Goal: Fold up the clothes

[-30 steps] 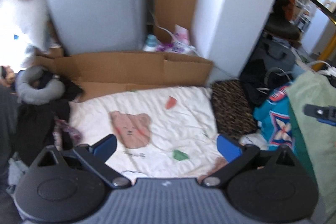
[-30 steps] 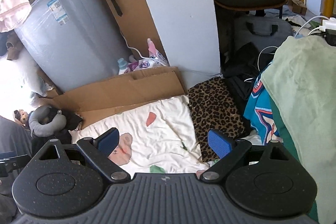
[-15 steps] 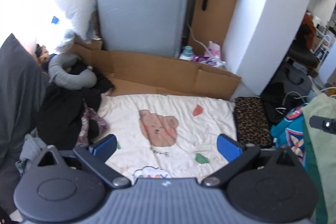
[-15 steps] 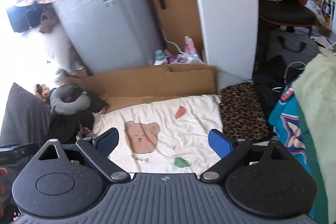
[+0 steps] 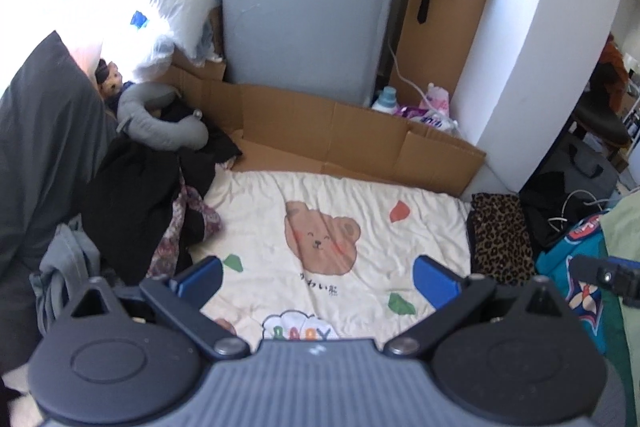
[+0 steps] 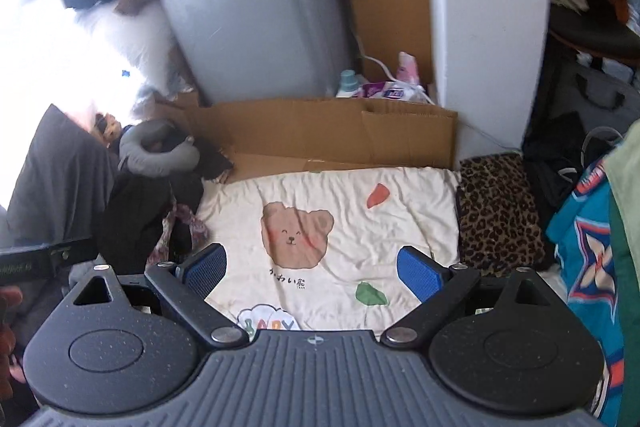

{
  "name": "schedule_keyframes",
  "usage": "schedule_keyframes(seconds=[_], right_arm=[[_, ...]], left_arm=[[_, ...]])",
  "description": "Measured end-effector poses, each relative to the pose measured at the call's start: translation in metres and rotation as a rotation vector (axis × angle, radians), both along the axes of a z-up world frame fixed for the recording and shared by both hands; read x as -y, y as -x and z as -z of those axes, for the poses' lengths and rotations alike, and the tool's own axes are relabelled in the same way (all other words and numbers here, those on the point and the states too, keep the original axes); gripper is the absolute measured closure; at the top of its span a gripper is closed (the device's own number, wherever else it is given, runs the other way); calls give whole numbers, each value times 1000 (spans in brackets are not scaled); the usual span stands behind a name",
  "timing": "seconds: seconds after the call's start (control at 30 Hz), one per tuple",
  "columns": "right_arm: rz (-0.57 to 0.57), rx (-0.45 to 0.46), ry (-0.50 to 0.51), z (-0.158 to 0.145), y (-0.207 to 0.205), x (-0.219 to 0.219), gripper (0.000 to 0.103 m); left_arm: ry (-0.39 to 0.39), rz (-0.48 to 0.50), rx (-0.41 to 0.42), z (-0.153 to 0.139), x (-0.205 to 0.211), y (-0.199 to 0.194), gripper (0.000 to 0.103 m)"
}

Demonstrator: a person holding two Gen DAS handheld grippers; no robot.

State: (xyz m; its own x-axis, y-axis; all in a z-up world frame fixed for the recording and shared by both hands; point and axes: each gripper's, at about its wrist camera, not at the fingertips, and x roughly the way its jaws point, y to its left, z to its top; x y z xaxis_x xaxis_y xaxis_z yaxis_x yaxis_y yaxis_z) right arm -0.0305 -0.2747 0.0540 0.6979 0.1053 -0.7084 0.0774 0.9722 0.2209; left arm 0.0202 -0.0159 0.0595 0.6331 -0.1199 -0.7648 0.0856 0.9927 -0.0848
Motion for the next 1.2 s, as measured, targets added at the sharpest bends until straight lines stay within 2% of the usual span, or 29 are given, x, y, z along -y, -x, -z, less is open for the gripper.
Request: schedule_keyframes(seconds=[0.17, 0.27, 0.43, 0.6, 0.67, 0.77, 0.87, 1.03, 1.2], right_arm=[[-59, 1, -12, 8, 1, -3, 7], [-53, -6, -14, 14, -1, -4, 1], [-40, -17, 5, 25, -3, -9, 1], [-28, -72, 3, 39, -2, -12, 1], [-12, -84, 6, 44, 2, -12, 1], [0, -68, 19, 46, 10, -10, 1], [10, -64, 2, 49, 14, -6, 1], [17, -95, 16, 56, 12, -10, 1], [-16, -124, 12, 61, 6, -11, 1]], left_arm=[[-20, -21, 11, 14, 1, 6, 1], [-6, -45, 9, 24, 1, 9, 1], [-24, -47, 27, 39, 10, 14, 1], [9, -12, -27, 53, 20, 18, 1], [-7, 3, -29, 56, 25, 23, 1], [-38, 10, -24, 61, 31, 29, 1], [-20, -14, -30, 62, 31, 30, 1], [-45, -31, -72, 71, 36, 24, 1], [-130, -21, -93, 76, 44, 17, 1]])
